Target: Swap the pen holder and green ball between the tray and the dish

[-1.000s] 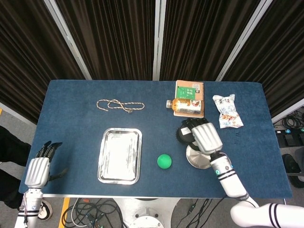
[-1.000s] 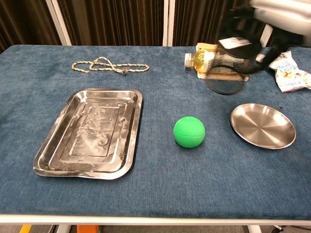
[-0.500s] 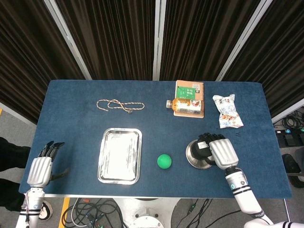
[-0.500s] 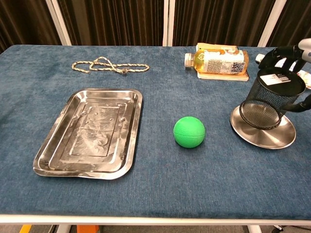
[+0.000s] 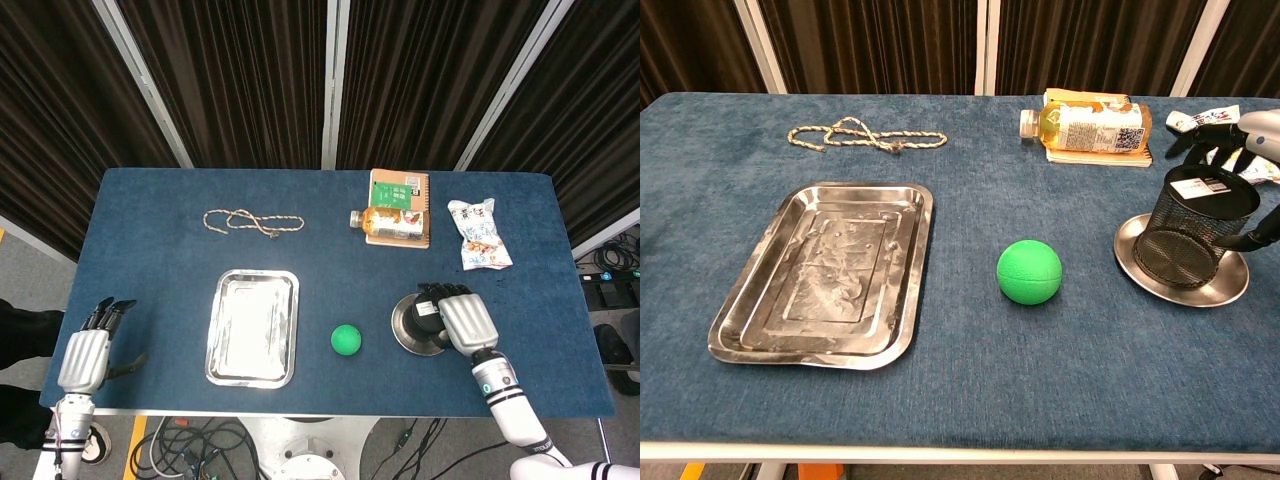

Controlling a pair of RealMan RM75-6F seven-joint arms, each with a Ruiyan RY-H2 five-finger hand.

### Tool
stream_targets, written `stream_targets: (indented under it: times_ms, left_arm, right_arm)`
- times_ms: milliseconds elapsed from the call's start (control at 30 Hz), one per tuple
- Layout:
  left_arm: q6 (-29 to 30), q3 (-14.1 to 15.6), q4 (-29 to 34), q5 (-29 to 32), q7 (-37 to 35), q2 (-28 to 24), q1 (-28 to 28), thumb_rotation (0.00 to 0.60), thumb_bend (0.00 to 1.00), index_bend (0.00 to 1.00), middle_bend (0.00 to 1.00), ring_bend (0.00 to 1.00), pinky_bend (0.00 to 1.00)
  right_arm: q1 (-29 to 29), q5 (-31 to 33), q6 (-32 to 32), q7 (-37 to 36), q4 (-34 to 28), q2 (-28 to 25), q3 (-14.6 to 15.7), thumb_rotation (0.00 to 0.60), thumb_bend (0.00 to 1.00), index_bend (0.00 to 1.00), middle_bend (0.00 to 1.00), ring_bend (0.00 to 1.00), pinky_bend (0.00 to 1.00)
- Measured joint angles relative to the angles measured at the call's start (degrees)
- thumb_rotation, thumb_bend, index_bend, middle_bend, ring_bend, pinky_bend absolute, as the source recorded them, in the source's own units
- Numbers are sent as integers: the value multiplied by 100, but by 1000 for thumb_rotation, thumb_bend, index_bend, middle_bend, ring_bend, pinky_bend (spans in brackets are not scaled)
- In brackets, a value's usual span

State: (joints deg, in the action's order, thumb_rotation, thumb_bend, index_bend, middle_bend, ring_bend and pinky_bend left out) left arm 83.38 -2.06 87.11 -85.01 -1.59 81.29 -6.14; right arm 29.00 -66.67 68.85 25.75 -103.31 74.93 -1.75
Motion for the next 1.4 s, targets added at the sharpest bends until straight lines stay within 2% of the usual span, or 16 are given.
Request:
stream_targets:
  times_ms: [100,367,567,733,933,1133,1400]
  left_arm:
    - [9,-13,29,-18,19,-6,-15,600,129,154,154,66,210]
    - [-100,-125,241,-128,187,-51,-237,600,129,154,153,66,210]
    - [-518,-191,517,-284,448,-72,-620,600,129,154,154,66,211]
    - [-1260,-282,903,-416,588,9,-1225,600,129,154,153,66,222]
    - [-2261,-494,1133,-522,1112,506,-2172,600,129,154,154,66,223]
    - [-3094,-710,962,-253,1590,1181,-2944,600,130,154,154,66,223]
    - [-3547,-925,292,46,1929,1812,-3617,600,131,154,154,66,223]
  right_arm:
    - [-28,-112,-28,-230,-58,-103,-25,600,0,0,1,0,42]
    - [-284,-558,195,-850,-275,-431,-34,600,0,0,0,0,35]
    - [-748,-1243,1080,-1631,-337,-733,-46,600,0,0,0,0,35]
    - [-1187,-1611,1925,-2485,-218,-945,-158,600,0,0,7,0,35]
    - [-1565,-1652,2270,-3436,82,-1178,-355,600,0,0,9,0,35]
    - [-1796,-1568,2351,-4043,469,-1249,-467,600,0,0,11,0,35]
    - [-1935,-1494,2231,-4341,710,-1312,-591,600,0,0,12,0,36]
